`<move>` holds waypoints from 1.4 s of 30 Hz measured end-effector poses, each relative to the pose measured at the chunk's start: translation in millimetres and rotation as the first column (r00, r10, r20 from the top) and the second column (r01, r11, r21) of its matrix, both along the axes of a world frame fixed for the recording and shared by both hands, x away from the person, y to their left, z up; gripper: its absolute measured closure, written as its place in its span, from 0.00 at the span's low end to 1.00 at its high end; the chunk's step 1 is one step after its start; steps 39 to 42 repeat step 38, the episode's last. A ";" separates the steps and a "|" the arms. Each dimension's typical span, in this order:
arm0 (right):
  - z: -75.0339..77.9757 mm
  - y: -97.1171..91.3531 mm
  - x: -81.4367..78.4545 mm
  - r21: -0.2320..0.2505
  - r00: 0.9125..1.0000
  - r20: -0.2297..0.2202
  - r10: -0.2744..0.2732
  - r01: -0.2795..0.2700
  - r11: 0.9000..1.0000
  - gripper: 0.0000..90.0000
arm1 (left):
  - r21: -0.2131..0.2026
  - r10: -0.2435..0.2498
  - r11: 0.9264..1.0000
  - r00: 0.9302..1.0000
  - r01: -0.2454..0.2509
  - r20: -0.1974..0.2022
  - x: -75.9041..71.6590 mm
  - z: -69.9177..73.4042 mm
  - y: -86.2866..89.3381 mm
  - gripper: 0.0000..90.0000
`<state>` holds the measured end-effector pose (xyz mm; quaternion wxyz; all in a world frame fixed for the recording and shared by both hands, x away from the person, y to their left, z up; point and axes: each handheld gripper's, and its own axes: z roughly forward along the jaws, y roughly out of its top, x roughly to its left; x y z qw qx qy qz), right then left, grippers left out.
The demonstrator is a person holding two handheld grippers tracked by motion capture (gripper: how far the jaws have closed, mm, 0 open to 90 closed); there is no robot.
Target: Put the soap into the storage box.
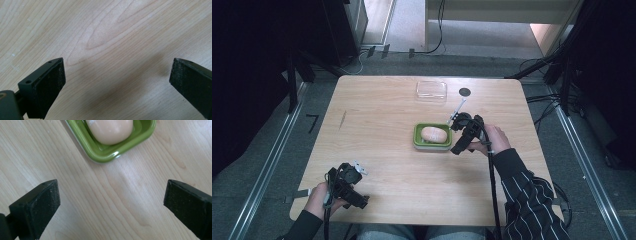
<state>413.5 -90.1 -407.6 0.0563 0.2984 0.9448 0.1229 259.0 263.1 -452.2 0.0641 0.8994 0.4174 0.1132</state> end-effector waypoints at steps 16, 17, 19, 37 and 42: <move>-10.0 -11.3 -30.2 -0.023 1.000 -0.012 0.000 -0.001 1.000 0.02 | 0.002 -0.021 1.000 1.000 0.021 -0.003 2.8 -0.4 -5.4 0.01; -11.4 -11.6 -33.2 -0.030 1.000 -0.012 0.002 -0.003 1.000 0.02 | -0.002 -0.021 1.000 1.000 0.021 0.000 2.9 -0.6 -5.9 0.01; -15.2 -12.2 -38.9 -0.039 1.000 -0.012 0.008 -0.009 0.999 0.02 | -0.001 -0.023 1.000 1.000 0.023 -0.002 3.1 -0.3 -6.3 0.01; -32.9 -27.0 -80.8 -0.061 1.000 -0.010 0.016 -0.016 0.998 0.02 | 0.000 -0.038 0.999 0.999 0.038 -0.002 7.5 -0.7 -12.8 0.01; -33.4 -28.8 -82.8 -0.064 1.000 -0.017 0.020 -0.021 0.998 0.02 | 0.000 -0.038 0.999 0.999 0.038 -0.002 7.5 -0.7 -12.8 0.01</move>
